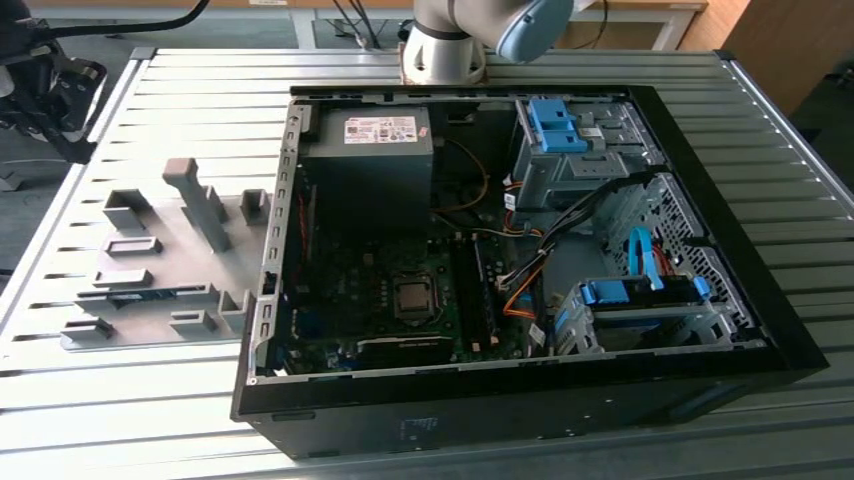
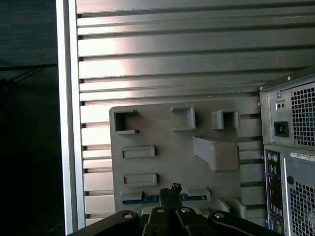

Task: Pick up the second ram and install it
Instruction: 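Reach for the second ram, then pick up the second ram and move it above second insertion slot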

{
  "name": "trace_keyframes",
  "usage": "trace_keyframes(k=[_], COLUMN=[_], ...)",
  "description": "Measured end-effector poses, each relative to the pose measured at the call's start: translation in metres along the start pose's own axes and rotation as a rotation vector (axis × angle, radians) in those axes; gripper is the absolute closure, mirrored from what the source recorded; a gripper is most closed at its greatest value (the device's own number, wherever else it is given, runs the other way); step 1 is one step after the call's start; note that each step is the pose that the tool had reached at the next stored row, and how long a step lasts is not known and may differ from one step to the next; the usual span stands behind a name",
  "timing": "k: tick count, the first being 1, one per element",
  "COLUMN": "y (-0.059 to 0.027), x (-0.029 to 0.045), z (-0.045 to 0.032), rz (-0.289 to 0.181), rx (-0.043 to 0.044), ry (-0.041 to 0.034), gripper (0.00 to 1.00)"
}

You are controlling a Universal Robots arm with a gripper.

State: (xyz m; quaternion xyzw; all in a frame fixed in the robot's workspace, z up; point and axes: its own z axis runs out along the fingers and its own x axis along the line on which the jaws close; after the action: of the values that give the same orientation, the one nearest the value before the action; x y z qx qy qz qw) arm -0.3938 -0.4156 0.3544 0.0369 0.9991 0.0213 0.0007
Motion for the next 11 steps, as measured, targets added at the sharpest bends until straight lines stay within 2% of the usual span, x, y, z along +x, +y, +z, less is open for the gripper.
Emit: trace_keyframes(k=[11], y=[0.0], x=[0.0], z=[0.0], rz=[0.0], rx=[0.0], ry=[0.0001], gripper=[0.9])
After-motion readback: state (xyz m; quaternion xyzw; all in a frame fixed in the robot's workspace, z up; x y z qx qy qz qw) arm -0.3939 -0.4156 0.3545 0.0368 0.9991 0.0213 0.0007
